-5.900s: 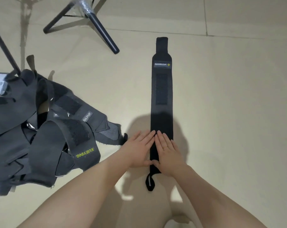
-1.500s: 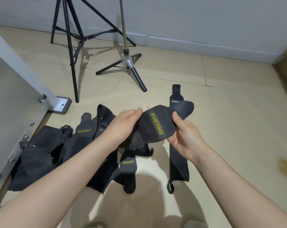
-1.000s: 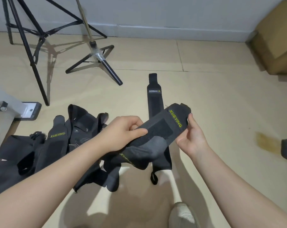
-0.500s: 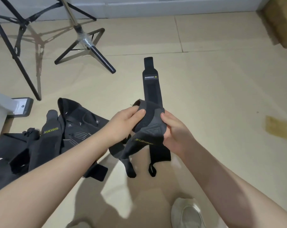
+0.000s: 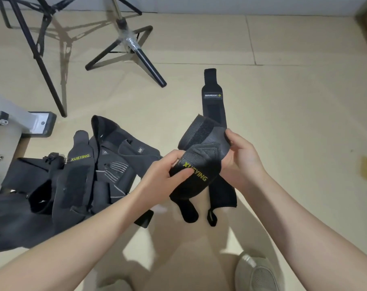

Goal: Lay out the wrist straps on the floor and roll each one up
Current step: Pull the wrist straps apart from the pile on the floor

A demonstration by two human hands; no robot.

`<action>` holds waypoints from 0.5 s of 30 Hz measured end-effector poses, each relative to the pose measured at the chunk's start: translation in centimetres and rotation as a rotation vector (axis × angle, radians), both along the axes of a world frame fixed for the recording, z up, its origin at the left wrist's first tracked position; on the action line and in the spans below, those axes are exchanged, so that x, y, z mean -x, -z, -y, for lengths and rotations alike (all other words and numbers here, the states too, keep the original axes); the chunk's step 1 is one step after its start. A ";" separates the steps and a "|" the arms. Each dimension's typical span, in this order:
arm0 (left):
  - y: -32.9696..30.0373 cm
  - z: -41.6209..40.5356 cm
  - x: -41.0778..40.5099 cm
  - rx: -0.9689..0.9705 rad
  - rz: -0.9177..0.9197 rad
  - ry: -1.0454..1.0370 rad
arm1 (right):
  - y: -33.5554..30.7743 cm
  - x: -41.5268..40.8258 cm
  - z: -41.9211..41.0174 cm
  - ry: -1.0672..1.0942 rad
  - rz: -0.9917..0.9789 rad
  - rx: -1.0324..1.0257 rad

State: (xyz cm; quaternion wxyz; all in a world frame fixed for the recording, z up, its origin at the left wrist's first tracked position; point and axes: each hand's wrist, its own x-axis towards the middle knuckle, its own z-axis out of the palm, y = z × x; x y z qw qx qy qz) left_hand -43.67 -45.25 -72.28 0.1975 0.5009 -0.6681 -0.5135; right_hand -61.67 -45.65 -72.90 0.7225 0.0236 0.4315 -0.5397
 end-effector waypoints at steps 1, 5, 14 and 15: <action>-0.4 0.1 -0.3 -0.005 -0.031 0.007 | -0.1 -0.3 0.1 -0.001 0.011 0.002; -2.4 -0.1 -0.9 -0.080 -0.159 0.073 | -0.5 -1.0 0.1 0.042 -0.066 0.077; -5.0 1.3 1.5 -0.263 -0.234 0.057 | -2.3 0.7 0.2 0.293 -0.246 -0.014; -5.0 1.4 1.7 -0.275 -0.263 0.056 | -2.3 0.9 0.2 0.310 -0.252 -0.018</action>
